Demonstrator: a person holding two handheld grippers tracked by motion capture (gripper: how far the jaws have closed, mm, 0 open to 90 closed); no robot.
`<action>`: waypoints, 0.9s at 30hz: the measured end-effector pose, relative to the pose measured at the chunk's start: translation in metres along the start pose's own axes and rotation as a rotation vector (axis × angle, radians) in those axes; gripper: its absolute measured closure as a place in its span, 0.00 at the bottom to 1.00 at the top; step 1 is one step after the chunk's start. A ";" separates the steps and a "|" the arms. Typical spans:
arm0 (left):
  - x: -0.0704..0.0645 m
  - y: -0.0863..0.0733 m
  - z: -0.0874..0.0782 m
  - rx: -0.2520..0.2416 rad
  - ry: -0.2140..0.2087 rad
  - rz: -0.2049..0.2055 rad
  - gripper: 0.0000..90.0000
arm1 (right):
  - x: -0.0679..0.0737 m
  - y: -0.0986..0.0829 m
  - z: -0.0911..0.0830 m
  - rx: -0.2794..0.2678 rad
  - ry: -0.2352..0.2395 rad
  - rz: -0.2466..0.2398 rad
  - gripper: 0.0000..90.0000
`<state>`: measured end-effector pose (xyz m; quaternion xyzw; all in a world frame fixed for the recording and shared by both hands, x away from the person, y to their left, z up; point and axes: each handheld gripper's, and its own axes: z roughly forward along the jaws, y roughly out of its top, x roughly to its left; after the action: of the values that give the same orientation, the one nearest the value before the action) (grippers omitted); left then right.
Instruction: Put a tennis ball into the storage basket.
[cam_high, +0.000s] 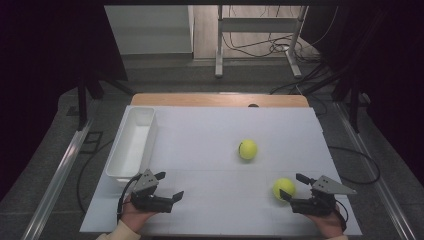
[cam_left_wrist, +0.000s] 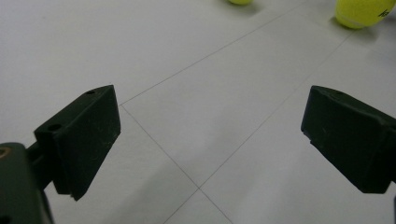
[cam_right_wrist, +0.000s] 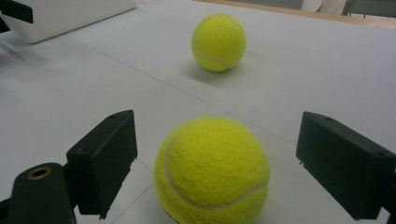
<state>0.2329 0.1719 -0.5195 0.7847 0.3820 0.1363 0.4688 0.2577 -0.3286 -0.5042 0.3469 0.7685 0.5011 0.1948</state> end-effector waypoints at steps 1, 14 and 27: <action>0.000 0.001 0.000 -0.003 -0.001 -0.001 0.06 | 0.000 0.000 0.000 0.002 -0.002 0.000 0.14; -0.007 0.012 0.000 -0.003 -0.031 0.007 0.06 | -0.003 -0.001 -0.002 -0.014 -0.009 0.020 0.15; -0.008 0.024 0.000 -0.016 -0.037 -0.002 0.06 | -0.003 -0.001 -0.001 -0.008 -0.009 0.018 0.15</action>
<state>0.2390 0.1595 -0.4982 0.7828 0.3729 0.1242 0.4825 0.2583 -0.3316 -0.5045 0.3553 0.7623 0.5045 0.1951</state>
